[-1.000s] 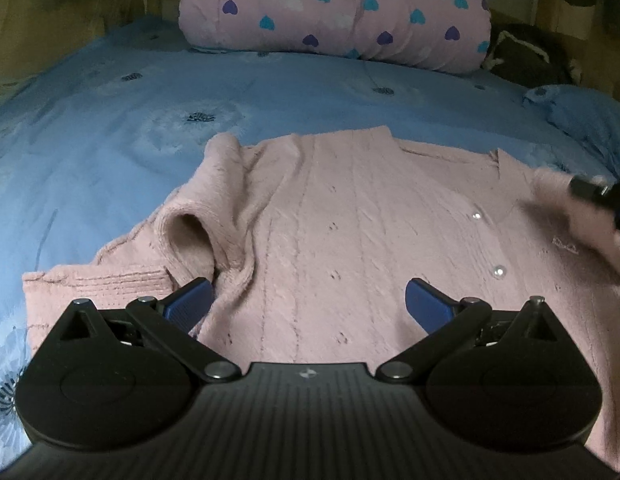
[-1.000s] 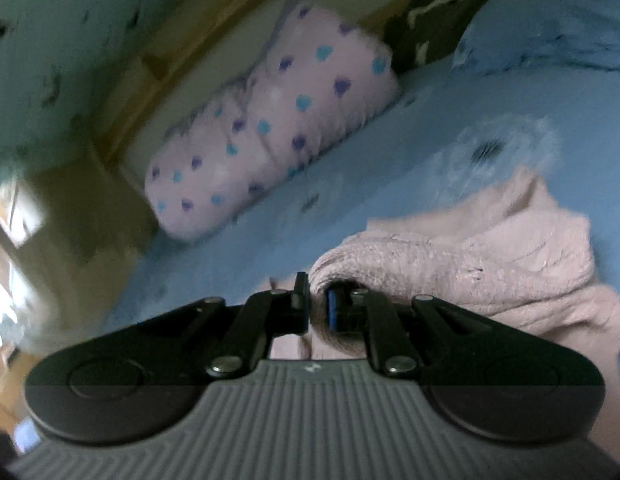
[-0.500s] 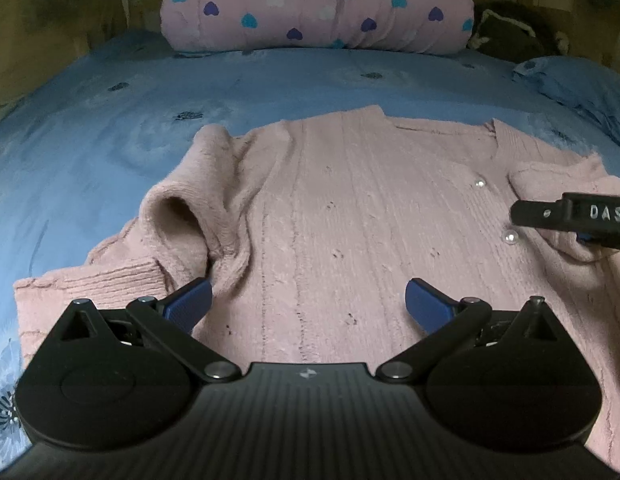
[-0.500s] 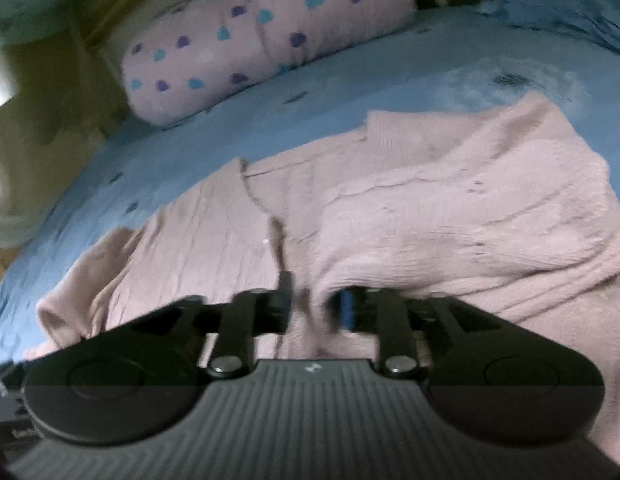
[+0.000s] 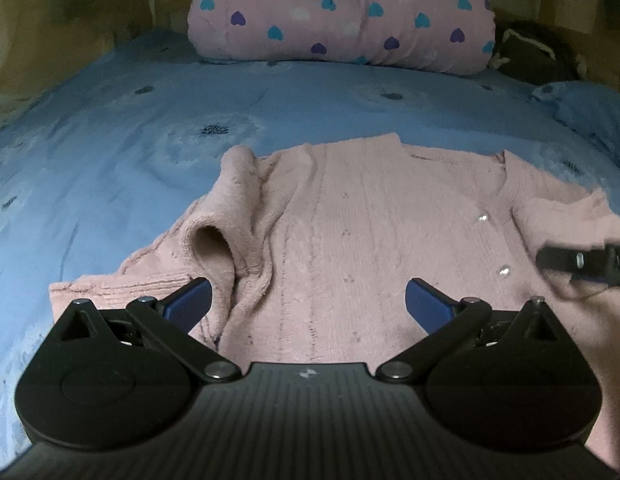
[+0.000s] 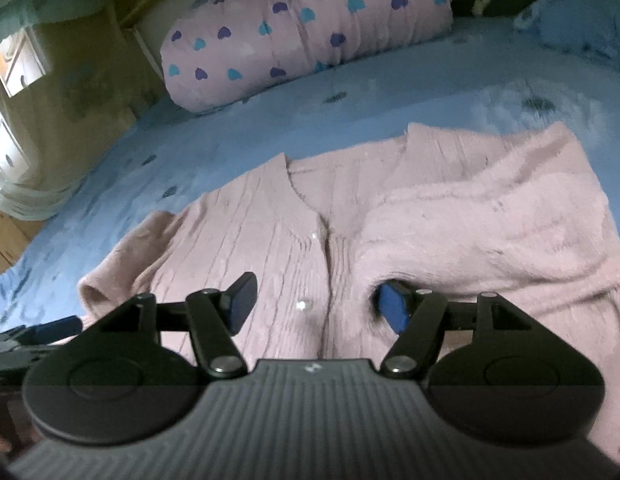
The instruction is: Fold small clothes
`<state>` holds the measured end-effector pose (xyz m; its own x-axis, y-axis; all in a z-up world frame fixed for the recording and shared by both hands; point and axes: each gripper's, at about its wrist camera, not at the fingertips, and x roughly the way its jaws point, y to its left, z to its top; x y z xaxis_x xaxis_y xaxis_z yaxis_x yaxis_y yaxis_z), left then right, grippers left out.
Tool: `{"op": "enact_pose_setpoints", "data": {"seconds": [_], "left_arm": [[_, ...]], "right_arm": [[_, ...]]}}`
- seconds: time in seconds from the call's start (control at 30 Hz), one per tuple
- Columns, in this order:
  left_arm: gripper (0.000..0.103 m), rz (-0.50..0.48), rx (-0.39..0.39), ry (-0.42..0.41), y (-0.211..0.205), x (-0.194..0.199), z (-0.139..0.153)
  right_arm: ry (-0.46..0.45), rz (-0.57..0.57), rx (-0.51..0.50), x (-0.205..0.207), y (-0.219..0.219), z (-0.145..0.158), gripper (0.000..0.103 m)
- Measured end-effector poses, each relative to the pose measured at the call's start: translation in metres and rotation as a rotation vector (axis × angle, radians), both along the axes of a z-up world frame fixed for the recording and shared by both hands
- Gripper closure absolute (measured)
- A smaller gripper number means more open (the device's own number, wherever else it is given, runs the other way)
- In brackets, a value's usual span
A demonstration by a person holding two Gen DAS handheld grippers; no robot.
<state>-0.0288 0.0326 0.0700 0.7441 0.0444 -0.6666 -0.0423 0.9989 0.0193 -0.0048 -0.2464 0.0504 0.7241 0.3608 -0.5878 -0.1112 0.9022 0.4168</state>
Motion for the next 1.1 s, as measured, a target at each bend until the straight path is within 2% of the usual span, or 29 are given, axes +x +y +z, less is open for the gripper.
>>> {"op": "enact_pose_setpoints", "data": {"seconds": [0.17, 0.3, 0.43, 0.6, 0.77, 0.83, 0.87, 0.93, 1.0, 1.1], "left_arm": [[0.0, -0.006, -0.016, -0.012, -0.015, -0.001, 0.015], [0.0, -0.049, 0.007, -0.027, -0.04, -0.001, 0.026], [0.0, -0.107, 0.024, -0.054, -0.073, 0.001, 0.035], [0.0, -0.199, 0.034, -0.07, -0.124, 0.004, 0.036], [0.0, -0.302, 0.047, -0.086, -0.177, 0.01, 0.028], [0.0, -0.342, 0.039, -0.082, -0.197, 0.012, 0.024], [0.0, -0.358, 0.035, -0.078, -0.207, 0.013, 0.022], [0.0, -0.396, 0.027, -0.07, -0.227, 0.015, 0.018], [0.0, -0.434, 0.025, -0.067, -0.245, 0.017, 0.014], [0.0, -0.466, 0.045, -0.077, -0.268, 0.023, 0.007]], "right_arm": [[0.057, 0.055, 0.047, -0.012, -0.018, 0.0, 0.035], [0.032, 0.082, 0.013, -0.026, -0.036, 0.003, 0.035], [-0.022, 0.06, -0.019, -0.042, -0.065, 0.011, 0.035], [-0.07, -0.102, -0.04, -0.052, -0.11, 0.025, 0.035], [-0.049, -0.293, 0.005, -0.052, -0.148, 0.025, 0.035], [-0.017, -0.322, 0.035, -0.058, -0.156, 0.02, 0.035], [-0.031, -0.304, 0.042, -0.061, -0.159, 0.018, 0.035], [-0.048, -0.309, -0.012, -0.059, -0.16, 0.014, 0.037], [-0.002, -0.355, -0.067, -0.053, -0.159, 0.01, 0.035], [0.006, -0.372, -0.04, -0.047, -0.166, 0.005, 0.036]]}}
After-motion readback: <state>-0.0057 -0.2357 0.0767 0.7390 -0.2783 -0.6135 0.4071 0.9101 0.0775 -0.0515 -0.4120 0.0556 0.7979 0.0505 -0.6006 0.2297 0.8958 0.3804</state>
